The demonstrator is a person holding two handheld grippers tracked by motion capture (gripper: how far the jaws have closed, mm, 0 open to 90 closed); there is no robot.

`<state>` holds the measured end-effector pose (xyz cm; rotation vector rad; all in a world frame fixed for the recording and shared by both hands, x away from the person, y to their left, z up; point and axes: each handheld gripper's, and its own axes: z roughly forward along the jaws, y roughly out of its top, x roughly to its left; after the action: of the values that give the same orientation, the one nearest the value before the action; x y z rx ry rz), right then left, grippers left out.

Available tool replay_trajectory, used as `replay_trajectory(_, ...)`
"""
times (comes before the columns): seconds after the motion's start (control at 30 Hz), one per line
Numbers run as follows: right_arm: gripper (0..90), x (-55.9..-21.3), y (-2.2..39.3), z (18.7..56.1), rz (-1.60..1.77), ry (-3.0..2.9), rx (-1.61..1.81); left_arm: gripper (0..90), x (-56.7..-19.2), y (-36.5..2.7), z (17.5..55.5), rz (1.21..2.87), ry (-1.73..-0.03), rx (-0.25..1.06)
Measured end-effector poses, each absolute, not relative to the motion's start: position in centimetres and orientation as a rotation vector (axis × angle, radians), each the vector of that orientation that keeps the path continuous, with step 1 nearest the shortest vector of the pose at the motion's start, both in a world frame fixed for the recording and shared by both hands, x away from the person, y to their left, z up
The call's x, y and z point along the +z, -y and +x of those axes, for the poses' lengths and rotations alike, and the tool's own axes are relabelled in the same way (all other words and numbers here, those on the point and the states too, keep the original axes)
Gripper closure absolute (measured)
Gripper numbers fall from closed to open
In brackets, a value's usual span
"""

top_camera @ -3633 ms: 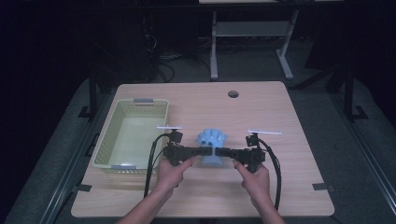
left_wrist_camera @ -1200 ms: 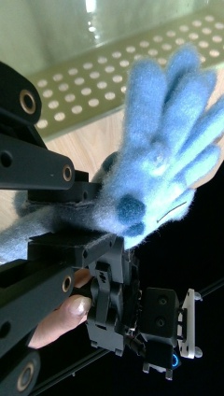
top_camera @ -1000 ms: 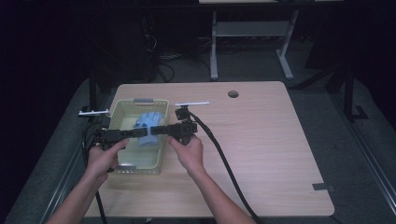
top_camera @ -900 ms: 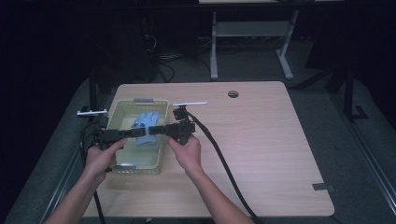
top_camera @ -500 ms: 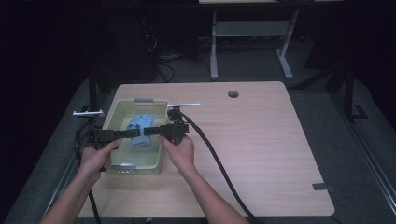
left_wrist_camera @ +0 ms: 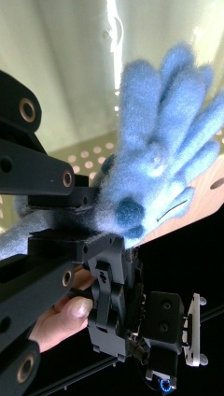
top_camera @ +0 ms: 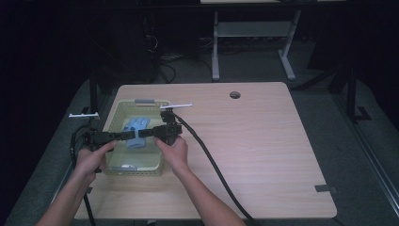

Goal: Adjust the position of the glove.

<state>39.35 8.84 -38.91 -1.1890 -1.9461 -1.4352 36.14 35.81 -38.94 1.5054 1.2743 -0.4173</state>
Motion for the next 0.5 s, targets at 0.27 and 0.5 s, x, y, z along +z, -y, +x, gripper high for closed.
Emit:
replay_trajectory(0.27,78.5,-39.9,-9.1,39.7,-1.196,1.929,-1.418,81.2,-39.5,-36.0,36.3,1.515,-1.296,-0.423)
replay_trajectory(0.5,77.2,-40.4,-9.0,39.8,-1.207,1.929,-1.414,81.1,-39.7,-35.9,36.4,1.531,-1.301,-0.417)
